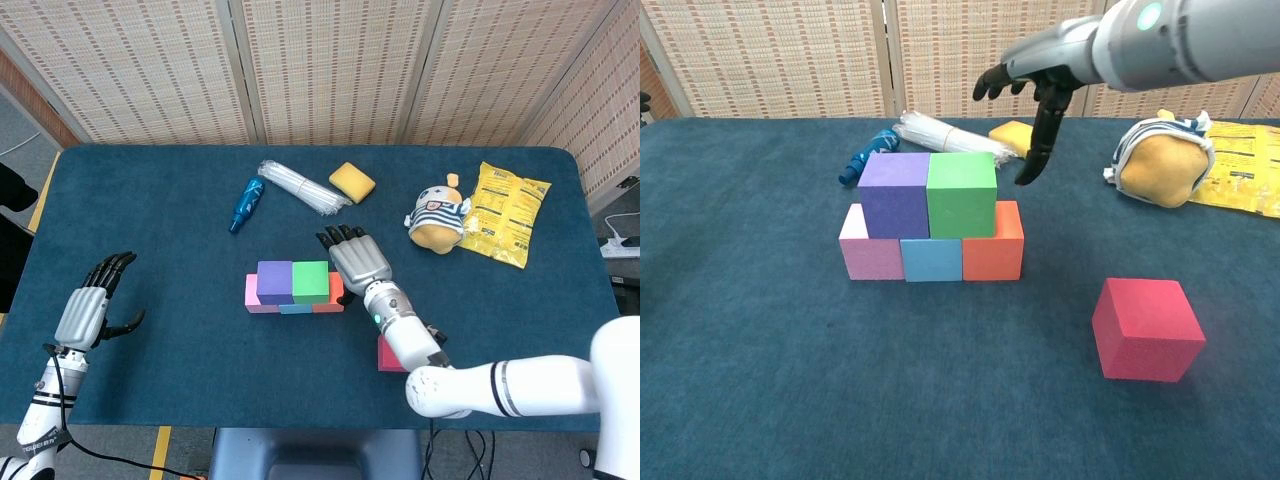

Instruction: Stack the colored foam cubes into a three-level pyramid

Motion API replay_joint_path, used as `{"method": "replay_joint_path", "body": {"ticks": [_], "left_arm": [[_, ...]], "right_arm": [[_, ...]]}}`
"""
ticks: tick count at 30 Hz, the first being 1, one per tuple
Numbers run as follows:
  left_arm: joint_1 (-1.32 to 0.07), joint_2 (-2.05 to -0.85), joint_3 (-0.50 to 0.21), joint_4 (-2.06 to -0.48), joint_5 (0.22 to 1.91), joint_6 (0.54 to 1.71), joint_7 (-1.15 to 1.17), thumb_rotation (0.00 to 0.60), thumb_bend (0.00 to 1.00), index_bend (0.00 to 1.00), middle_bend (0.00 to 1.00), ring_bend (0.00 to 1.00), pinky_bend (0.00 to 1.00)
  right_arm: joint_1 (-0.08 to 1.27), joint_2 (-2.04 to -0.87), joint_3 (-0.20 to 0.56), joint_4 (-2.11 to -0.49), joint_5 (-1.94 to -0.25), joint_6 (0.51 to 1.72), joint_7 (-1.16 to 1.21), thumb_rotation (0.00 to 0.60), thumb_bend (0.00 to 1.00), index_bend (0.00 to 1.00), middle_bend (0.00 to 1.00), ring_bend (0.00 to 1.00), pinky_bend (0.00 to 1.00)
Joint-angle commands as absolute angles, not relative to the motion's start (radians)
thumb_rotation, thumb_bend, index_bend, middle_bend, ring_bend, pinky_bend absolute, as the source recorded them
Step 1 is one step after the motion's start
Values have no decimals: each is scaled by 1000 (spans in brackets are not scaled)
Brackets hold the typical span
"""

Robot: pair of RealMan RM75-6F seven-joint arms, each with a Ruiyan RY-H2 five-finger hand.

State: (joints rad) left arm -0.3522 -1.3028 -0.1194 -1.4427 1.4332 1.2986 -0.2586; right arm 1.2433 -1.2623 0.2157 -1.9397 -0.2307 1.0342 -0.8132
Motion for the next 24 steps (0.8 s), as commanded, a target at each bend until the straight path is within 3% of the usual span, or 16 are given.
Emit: {"method": "replay_joint_path", "body": {"ticks": [1,10,16,24], "left_arm": [[-353,-1304,-121,-1441,1429,1294,-254,600,331,80,49,0,100],[-361,-1308,-137,-1444,1400,1275,-255,600,330,88,49,0,100],[-360,-1310,-135,-1442,1400,1272,-259,600,330,89,49,0,100],[-350,-1308,-127,-1444,1411,1284,-273,600,331,90,49,0,99]], "right_arm": [[1070,-1105,154,-2099,-487,1037,-659,600,238,27,201,149,268],[806,-963,-19,-2193,-856,1050,-474,600,141,177,273,214,314],[724,-1006,-99,-2154,-951,1038,-463,600,124,212,289,224,315],[697,-1101,-113,-2084,-945,1034,-498,600,123,238,293,229,317]]}}
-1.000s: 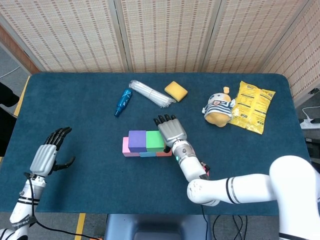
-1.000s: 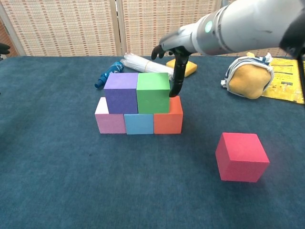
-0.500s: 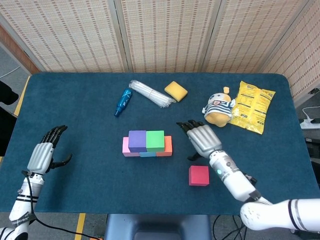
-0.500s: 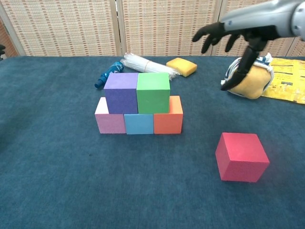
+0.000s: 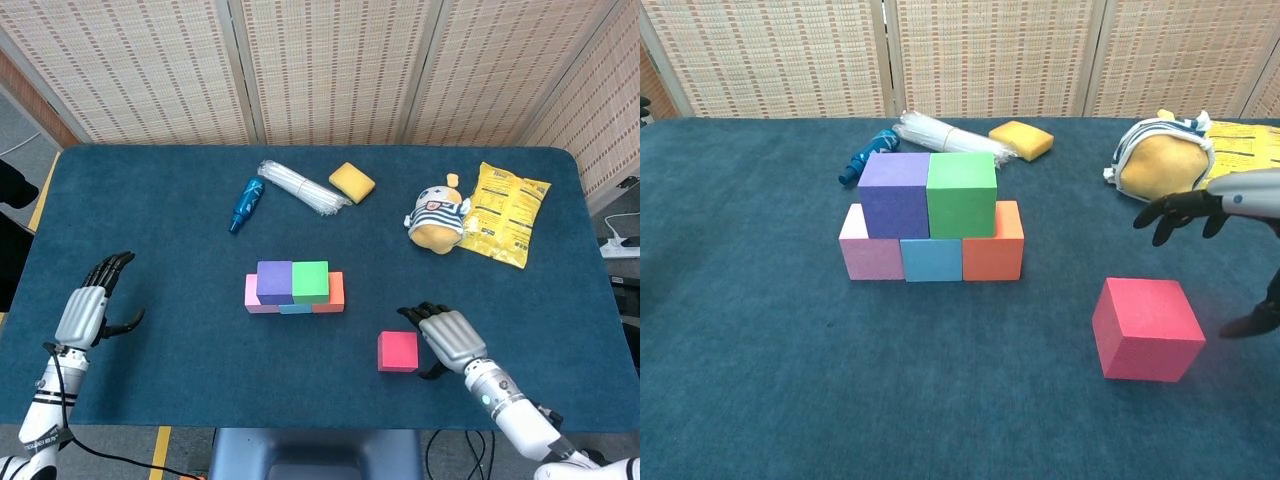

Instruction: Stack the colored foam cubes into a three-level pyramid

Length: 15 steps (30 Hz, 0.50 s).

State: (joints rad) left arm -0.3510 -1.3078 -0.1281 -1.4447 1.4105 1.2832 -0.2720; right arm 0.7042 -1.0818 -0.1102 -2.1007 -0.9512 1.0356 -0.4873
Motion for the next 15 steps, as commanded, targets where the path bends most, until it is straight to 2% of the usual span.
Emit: {"method": "replay_joint_path", "body": {"ticks": [1,12,15], "left_arm": [[-350,-1308,-127,-1443,1411,1284,-274,600,331,91,49,0,100],[-330,-1310,-114,-1418,1426,1300,-332,600,331,91,49,0,100],[-328,-1312,-115,-1410,1426,1302,-341,600,331,90,49,0,100]], "right_arm": [[696,-1105,-112,-2080,-944,1035,-500,600,123,241,293,230,317],[695,-1251,-100,-1971,-858,1032,-578,600,123,309,319,249,319],[690,-1286,-84,-1944,-851,1047,-578,600,128,379,339,272,328]]}}
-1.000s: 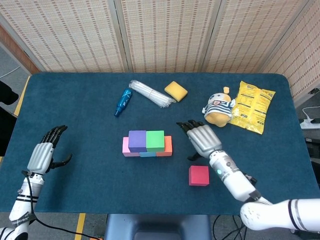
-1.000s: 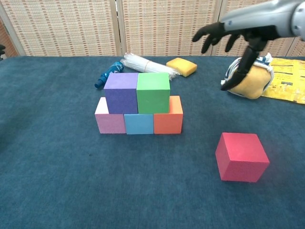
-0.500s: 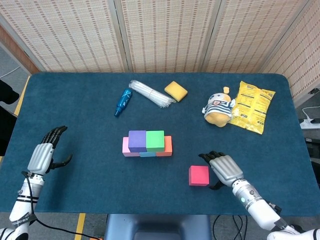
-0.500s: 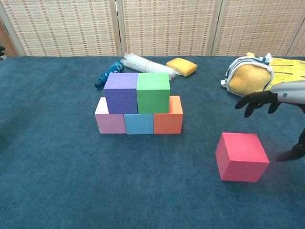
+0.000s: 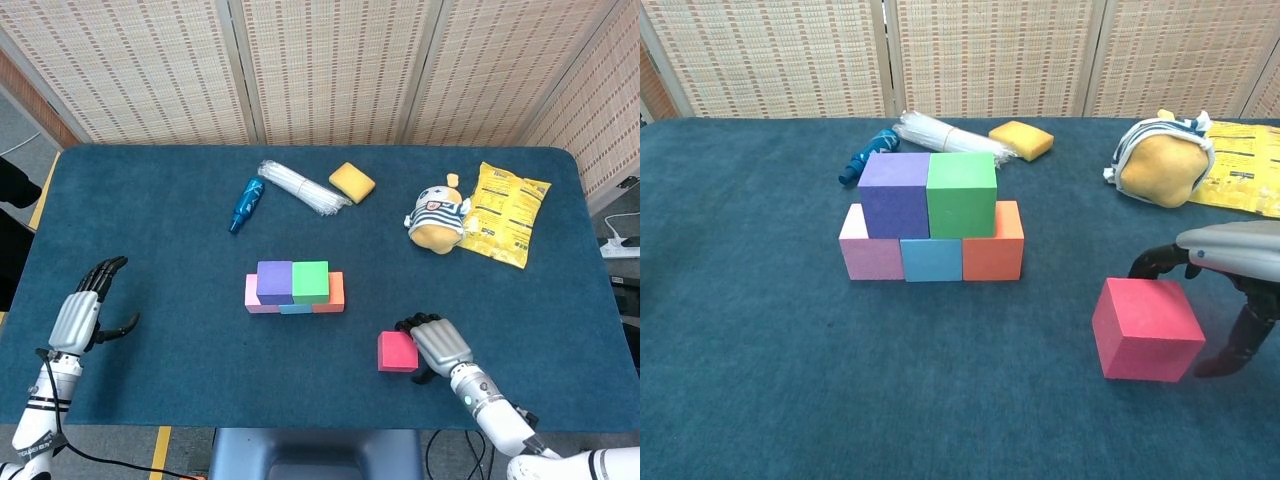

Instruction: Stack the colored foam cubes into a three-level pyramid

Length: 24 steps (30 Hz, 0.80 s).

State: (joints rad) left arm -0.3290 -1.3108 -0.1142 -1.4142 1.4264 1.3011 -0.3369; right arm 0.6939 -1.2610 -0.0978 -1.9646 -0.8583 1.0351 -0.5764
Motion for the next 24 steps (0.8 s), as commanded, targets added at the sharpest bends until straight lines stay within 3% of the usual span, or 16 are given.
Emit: {"method": "replay_joint_path", "body": {"ticks": [1,5,11,17,24], "left_arm": [[-327,-1312,-115,-1409,1427,1303,-344,600,331,90,49,0,99],[-325,-1312,-117,-1403,1426,1304,-354,600,331,91,49,0,99],[-323,-1310,-113,-1400,1429,1303,-353,600,331,91,49,0,100],[-324,-1334,-108,-1388,1447,1321,-298,600,329,99,51,0,100],[-331,-1363,-84,-1351,1494,1347,-107,600,330,101,52,0,96]], "right_arm": [[687,-1296,-79,-1936,-854,1052,-575,600,139,430,360,292,336],[686,-1313,-69,-1917,-860,1049,-573,600,207,535,409,327,344],[710,-1230,-28,-1987,-904,1024,-548,600,259,564,416,336,345],[797,-1053,100,-2091,-926,908,-437,600,261,570,415,338,345],[988,-947,248,-2058,-736,685,-340,600,262,547,415,338,345]]}}
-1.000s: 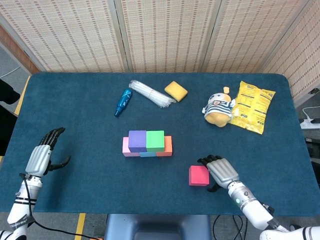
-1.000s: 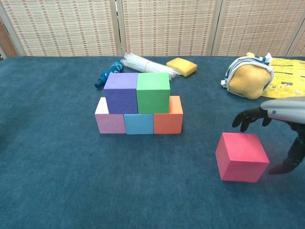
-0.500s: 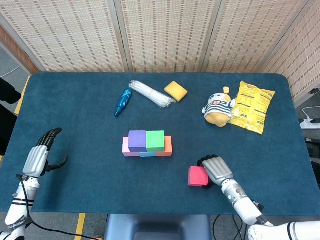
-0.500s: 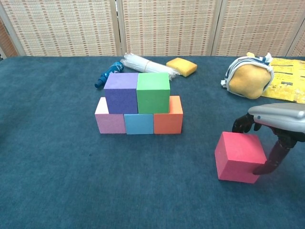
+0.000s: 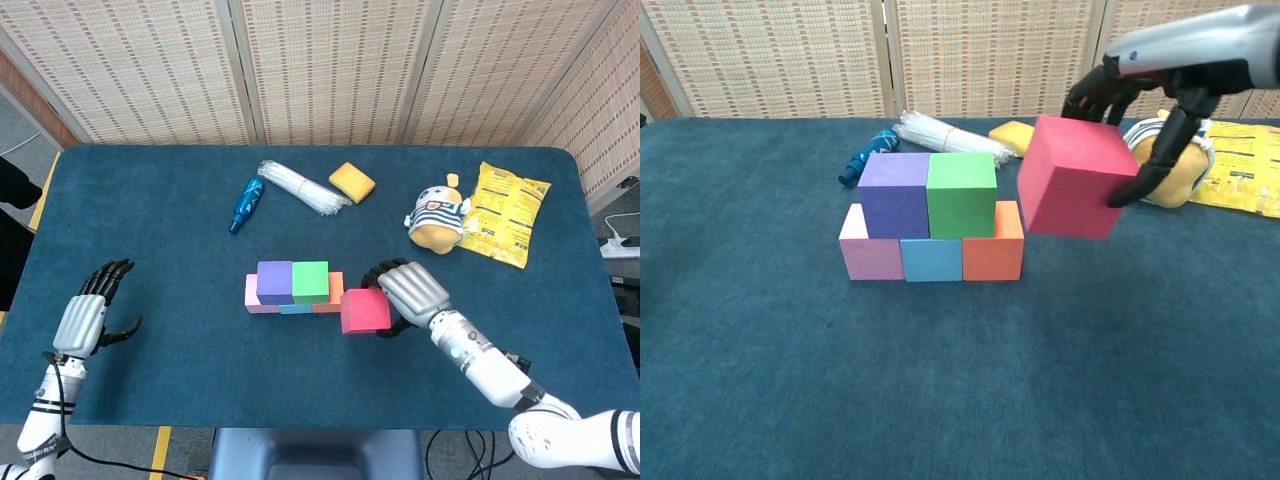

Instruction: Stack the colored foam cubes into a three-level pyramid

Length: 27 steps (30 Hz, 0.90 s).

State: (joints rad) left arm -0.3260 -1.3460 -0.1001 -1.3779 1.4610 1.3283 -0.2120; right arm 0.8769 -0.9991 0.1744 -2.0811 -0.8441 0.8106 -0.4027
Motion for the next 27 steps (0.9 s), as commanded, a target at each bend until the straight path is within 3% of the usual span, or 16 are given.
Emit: {"method": "replay_joint_path", "body": {"ticks": [1,10,20,27], "left_arm": [[-333,-1365,-79,-1343,1504,1351,-72,600,330,105,52,0,94],[-312,-1344,-61,-1348,1535,1401,27,600,329,123,54,0,84],[-283,-1334,-57,-1364,1521,1420,-62,600,330,124,53,0,84],[-270,-1344,-47,-1347,1531,1431,-81,600,331,125,53,0,83]], "right_arm": [[1015,-944,255,-2040,-718,666,-342,600,262,544,415,337,345],[1271,-1011,240,-1871,-477,603,-399,600,265,532,415,321,333],[1467,-1125,134,-1711,-285,547,-428,600,269,523,415,304,316],[1559,-1154,77,-1685,-198,555,-439,600,269,518,415,304,315]]}}
